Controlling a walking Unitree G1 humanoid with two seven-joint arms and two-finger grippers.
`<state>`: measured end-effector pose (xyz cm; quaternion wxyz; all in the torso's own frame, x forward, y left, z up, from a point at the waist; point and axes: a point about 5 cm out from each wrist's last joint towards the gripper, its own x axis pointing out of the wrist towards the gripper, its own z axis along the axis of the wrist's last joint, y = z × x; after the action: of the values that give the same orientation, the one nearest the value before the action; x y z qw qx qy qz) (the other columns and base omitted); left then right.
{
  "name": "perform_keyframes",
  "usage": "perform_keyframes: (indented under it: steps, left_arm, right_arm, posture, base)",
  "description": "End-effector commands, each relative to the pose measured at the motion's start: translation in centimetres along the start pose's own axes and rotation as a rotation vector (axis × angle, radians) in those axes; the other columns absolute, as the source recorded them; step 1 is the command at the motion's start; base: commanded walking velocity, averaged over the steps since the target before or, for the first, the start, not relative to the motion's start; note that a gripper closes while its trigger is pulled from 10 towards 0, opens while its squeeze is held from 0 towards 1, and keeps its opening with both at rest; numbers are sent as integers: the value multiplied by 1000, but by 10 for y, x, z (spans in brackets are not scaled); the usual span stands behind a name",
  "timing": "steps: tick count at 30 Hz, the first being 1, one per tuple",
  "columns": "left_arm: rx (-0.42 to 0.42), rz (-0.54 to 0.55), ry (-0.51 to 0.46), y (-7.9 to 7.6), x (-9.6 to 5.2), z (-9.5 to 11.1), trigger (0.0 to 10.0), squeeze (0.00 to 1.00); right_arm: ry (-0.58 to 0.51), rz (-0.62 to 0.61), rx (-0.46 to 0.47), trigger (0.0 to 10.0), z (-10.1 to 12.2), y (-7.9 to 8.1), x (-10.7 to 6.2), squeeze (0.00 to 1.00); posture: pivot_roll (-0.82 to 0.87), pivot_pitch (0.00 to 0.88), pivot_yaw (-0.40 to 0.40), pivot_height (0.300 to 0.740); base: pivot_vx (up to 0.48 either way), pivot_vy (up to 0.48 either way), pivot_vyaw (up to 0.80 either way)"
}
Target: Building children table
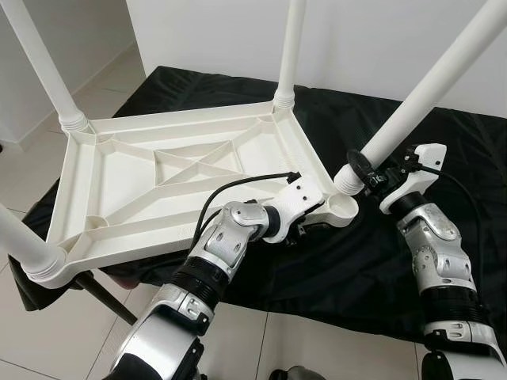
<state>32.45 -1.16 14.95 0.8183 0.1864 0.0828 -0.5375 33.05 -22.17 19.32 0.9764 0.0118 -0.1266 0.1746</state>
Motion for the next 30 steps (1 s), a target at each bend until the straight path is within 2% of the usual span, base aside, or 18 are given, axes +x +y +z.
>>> perform_keyframes:
  steps: [1, 9, 23, 24, 25, 26, 27, 28, 30]
  left_arm:
    - [1, 47, 45, 2, 2, -4, 10000, 0]
    - [-19, 165, 144, 16, 4, -18, 10000, 0]
    - [-6, 159, 144, 21, -1, -18, 10000, 0]
    - [-7, 161, 141, 24, -3, -19, 1333, 0]
    - [-7, 161, 141, 24, -3, -19, 1333, 0]
    - [-2, 152, 142, 25, -4, -20, 0, 0]
    - [-2, 152, 142, 25, -4, -20, 0, 0]
    - [1, 150, 154, 26, -6, -21, 10000, 0]
    - [10, 144, 164, 27, -7, -23, 10000, 0]
  right_arm:
    - [-24, 22, -12, 10000, 6, 1, 4, 0]
    - [-48, 81, 0, 10000, 16, 9, 5, 0]
    - [15, 113, -5, 10000, 4, 5, -2, 0]
    - [22, 113, -5, 10000, 3, 5, -3, 0]
    - [22, 113, -5, 10000, 3, 5, -3, 0]
    - [26, 116, -4, 10000, 2, 5, -3, 0]
    - [26, 116, -4, 10000, 2, 5, -3, 0]
    - [30, 123, -1, 10000, 2, 5, -3, 0]
    - [35, 129, 1, 10000, 2, 5, -4, 0]
  posture:
    - [-68, 0, -14, 740]
    - [-74, 0, -13, 740]
    - [-72, 0, -15, 740]
    - [-69, 4, -17, 740]
    - [-69, 4, -17, 740]
    - [-69, 4, -17, 740]
    - [-69, 4, -17, 740]
    - [-70, 7, -16, 740]
    - [-71, 7, -17, 740]
  base:
    - [0, 0, 0]
    - [0, 0, 0]
    - [0, 0, 0]
    - [0, 0, 0]
    - [0, 0, 0]
    - [0, 0, 0]
    - [0, 0, 0]
    - [0, 0, 0]
    - [0, 0, 0]
